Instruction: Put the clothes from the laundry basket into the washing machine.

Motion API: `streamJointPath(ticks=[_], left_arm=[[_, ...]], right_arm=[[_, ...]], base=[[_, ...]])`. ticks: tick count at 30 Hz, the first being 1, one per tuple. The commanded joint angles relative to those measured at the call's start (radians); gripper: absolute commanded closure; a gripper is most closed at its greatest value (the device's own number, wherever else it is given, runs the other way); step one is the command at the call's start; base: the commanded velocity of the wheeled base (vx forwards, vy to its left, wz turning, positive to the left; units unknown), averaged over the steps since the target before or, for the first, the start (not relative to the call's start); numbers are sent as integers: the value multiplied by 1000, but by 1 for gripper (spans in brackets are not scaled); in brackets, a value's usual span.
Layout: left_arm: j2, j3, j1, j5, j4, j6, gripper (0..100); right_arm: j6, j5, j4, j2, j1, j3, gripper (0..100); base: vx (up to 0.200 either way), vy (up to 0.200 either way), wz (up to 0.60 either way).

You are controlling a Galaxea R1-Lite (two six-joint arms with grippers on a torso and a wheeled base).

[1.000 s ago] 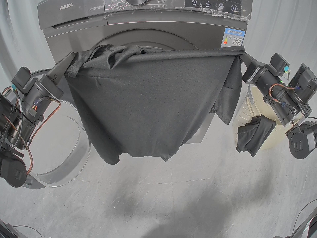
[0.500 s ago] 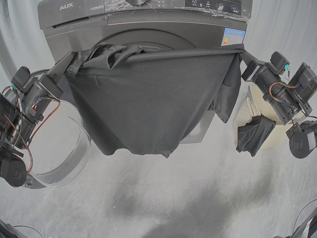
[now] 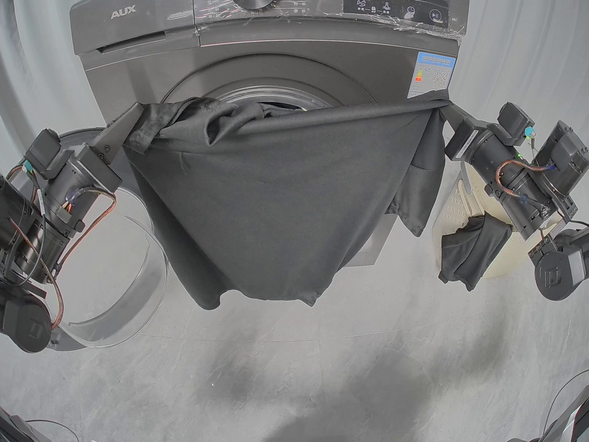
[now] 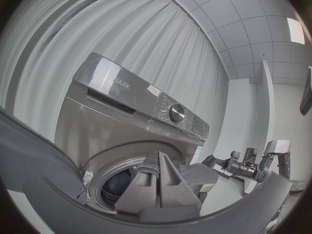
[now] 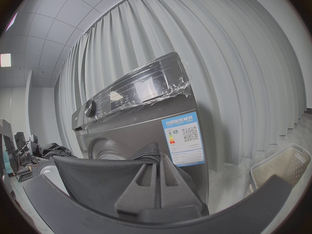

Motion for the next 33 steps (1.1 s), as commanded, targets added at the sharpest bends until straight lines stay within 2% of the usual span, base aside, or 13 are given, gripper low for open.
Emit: streamJointPath(ticks=[1, 22, 28, 29, 30, 33], left_arm=[[11, 5, -2, -1, 0, 3, 100], [20, 14, -20, -3, 1, 3, 100], [42, 14, -57, -1, 1, 4, 100], [46, 8, -80, 1, 1, 14, 100], [49, 5, -97, 2, 1, 26, 100], [60, -18, -129, 7, 1, 37, 100]], right_arm=[[2, 0, -2, 10, 7, 11, 100], [2, 0, -2, 10, 13, 26, 100], [4, 0, -2, 17, 17, 44, 100], [13, 0, -2, 17, 21, 63, 100], [14, 0, -2, 17, 27, 83, 0], [16, 0, 13, 22, 63, 136, 0]], base=[[0, 0, 0], [0, 0, 0], [0, 0, 0], [0, 0, 0], [0, 0, 0], [0, 0, 0]])
